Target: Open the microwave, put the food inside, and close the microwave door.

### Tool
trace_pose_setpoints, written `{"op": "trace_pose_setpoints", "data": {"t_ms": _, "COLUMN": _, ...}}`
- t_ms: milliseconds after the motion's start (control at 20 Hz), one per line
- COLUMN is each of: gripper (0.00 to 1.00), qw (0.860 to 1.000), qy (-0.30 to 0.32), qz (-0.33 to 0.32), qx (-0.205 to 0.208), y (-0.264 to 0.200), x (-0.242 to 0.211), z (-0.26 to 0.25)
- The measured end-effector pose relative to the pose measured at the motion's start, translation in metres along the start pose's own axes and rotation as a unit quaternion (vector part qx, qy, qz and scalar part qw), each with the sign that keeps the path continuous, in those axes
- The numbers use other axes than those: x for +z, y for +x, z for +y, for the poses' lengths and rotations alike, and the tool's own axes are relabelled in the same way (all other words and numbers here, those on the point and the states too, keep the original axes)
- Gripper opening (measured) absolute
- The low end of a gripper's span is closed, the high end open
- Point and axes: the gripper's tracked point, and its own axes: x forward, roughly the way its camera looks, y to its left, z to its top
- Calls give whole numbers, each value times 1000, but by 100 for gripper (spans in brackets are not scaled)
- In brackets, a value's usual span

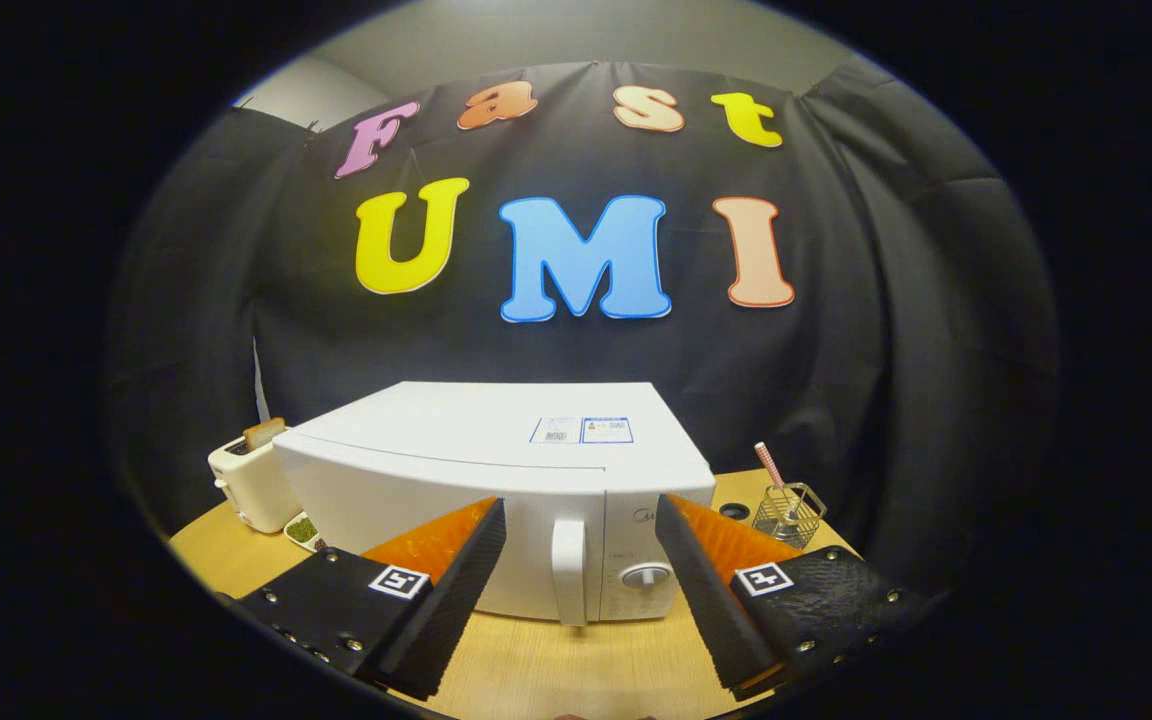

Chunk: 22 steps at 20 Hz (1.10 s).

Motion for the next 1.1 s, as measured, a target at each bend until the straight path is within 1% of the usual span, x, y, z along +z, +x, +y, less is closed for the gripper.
{"op": "trace_pose_setpoints", "data": {"t_ms": 300, "gripper": 96, "qw": 999, "qy": -24, "qz": 47, "qx": 2, "y": 27, "x": -40, "z": 9}}
{"op": "trace_pose_setpoints", "data": {"t_ms": 450, "gripper": 96, "qw": 997, "qy": -27, "qz": 72, "qx": -7, "y": 40, "x": -59, "z": 5}}
{"op": "trace_pose_setpoints", "data": {"t_ms": 500, "gripper": 87, "qw": 996, "qy": -23, "qz": 81, "qx": -5, "y": 42, "x": -64, "z": 5}}
{"op": "trace_pose_setpoints", "data": {"t_ms": 650, "gripper": 81, "qw": 995, "qy": -8, "qz": 99, "qx": -6, "y": 51, "x": -77, "z": 7}}
{"op": "trace_pose_setpoints", "data": {"t_ms": 750, "gripper": 81, "qw": 994, "qy": -3, "qz": 111, "qx": -17, "y": 56, "x": -84, "z": 3}}
{"op": "trace_pose_setpoints", "data": {"t_ms": 800, "gripper": 66, "qw": 993, "qy": 4, "qz": 119, "qx": -11, "y": 57, "x": -87, "z": 6}}
{"op": "trace_pose_setpoints", "data": {"t_ms": 850, "gripper": 65, "qw": 992, "qy": 8, "qz": 121, "qx": -23, "y": 58, "x": -90, "z": 3}}
{"op": "trace_pose_setpoints", "data": {"t_ms": 900, "gripper": 51, "qw": 992, "qy": 13, "qz": 122, "qx": -23, "y": 57, "x": -88, "z": 4}}
{"op": "trace_pose_setpoints", "data": {"t_ms": 950, "gripper": 45, "qw": 992, "qy": 19, "qz": 123, "qx": -25, "y": 61, "x": -90, "z": 4}}
{"op": "trace_pose_setpoints", "data": {"t_ms": 1000, "gripper": 42, "qw": 991, "qy": 25, "qz": 130, "qx": -25, "y": 60, "x": -93, "z": 7}}
{"op": "trace_pose_setpoints", "data": {"t_ms": 1100, "gripper": 28, "qw": 990, "qy": 23, "qz": 133, "qx": -30, "y": 58, "x": -92, "z": 9}}
